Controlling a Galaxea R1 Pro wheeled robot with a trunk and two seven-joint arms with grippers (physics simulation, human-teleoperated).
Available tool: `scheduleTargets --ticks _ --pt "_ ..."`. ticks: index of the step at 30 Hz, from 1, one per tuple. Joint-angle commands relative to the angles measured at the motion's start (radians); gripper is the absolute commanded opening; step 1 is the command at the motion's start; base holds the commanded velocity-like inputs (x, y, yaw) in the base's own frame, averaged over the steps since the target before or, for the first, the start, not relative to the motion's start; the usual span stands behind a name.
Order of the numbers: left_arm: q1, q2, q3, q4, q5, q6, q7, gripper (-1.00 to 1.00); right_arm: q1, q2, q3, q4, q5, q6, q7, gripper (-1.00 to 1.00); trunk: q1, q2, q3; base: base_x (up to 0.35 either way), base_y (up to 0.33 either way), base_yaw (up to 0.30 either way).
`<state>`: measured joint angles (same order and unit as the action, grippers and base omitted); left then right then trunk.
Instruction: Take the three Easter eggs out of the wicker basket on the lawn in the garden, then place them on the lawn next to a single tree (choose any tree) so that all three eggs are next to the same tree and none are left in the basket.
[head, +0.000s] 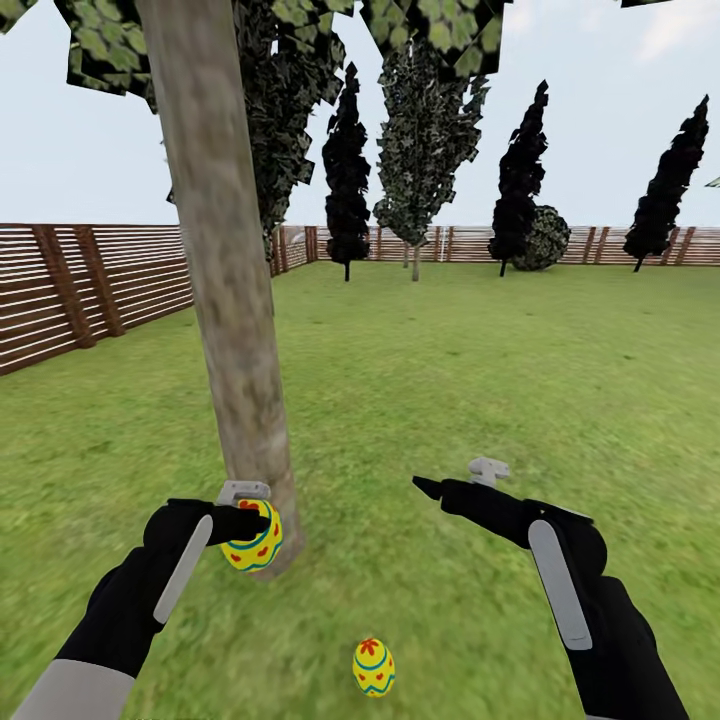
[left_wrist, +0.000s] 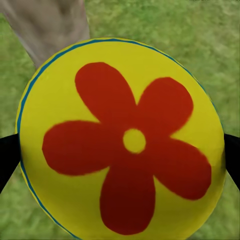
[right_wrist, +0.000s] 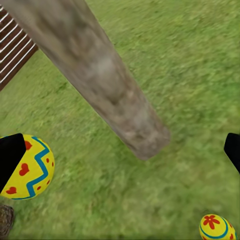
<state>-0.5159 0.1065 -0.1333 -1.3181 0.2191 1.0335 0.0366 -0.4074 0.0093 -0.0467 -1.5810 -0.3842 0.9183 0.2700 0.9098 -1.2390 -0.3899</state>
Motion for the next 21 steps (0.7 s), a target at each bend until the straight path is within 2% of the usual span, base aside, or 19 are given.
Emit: scheduleTargets --ticks 1,13,15,18,21 --pt "-0.001 0.001 -0.002 -0.002 0.005 0.004 0.003 -1.00 -0.001 0.001 -0.003 -0.001 0.007 0.005 0.010 1.00 0.004 -0.008 -0.004 0.000 0.000 0.018" --pt "-0.001 0.001 0.000 0.019 0.008 0.008 0.006 -1.00 -0.001 0.001 -0.002 -0.001 0.007 0.005 0.012 1.00 0.050 -0.092 -0.042 0.000 0.000 0.002" --pt "-0.002 -0.003 0.000 0.048 0.007 0.004 0.006 -1.00 -0.001 0.001 -0.002 -0.001 0.007 0.005 0.012 1.00 0.058 -0.106 -0.048 0.000 0.000 0.000" --pt "-0.007 -0.025 -0.002 0.106 0.003 -0.009 0.006 -1.00 -0.001 0.001 -0.002 -0.002 0.007 0.005 0.012 1.00 0.069 -0.127 -0.057 0.000 0.000 0.000" --pt "-0.044 -0.040 -0.003 0.224 0.001 -0.062 0.006 -1.00 -0.001 0.001 -0.002 -0.002 0.007 0.005 0.012 1.00 0.081 -0.148 -0.067 0.000 0.000 0.000"
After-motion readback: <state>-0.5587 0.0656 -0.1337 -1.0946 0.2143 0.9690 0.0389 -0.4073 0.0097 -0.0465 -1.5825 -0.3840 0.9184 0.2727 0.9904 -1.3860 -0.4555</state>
